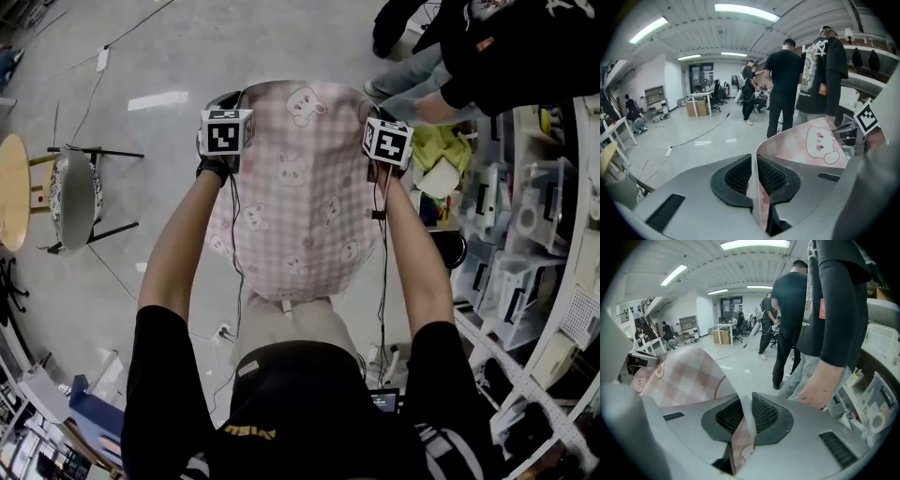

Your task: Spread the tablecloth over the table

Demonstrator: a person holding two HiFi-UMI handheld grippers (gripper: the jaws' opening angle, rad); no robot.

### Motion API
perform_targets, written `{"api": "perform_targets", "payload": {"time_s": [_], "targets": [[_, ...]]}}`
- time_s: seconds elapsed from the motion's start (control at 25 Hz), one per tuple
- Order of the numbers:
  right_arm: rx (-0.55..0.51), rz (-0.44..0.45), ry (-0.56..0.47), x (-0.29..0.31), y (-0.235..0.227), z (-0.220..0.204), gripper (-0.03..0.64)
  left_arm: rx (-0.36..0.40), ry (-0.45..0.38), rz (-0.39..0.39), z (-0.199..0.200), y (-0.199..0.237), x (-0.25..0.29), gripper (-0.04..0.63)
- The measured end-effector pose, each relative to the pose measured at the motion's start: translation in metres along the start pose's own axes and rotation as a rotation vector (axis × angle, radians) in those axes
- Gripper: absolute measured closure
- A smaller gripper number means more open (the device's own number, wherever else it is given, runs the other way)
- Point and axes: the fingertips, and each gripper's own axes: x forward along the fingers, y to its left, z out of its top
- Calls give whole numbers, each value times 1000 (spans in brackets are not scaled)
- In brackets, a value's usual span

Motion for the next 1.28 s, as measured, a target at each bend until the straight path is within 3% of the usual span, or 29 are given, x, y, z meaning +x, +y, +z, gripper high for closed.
{"api": "perform_targets", "payload": {"time_s": [0.2,0.28,0.36,0.44,0.64,0.84,1.04,1.28], "targets": [[-72,5,24,36,8,-13,572,19,23,50,-18,11,30,543],[-141,-11,11,46,9,-12,563,34,14,51,-22,17,37,420],[-226,-22,-31,52,9,-3,483,54,18,59,-26,27,40,390],[-244,-5,-56,57,9,4,437,67,27,67,-32,36,40,390],[-182,37,-42,44,14,-11,434,55,54,30,-64,25,20,393],[-95,104,-7,2,38,-68,437,53,48,-69,-120,-21,-26,408],[41,132,3,-98,66,-141,460,-29,31,-165,-184,-62,-123,436],[235,77,-72,-244,89,-204,506,-79,-88,-260,-207,-104,-248,456]]}}
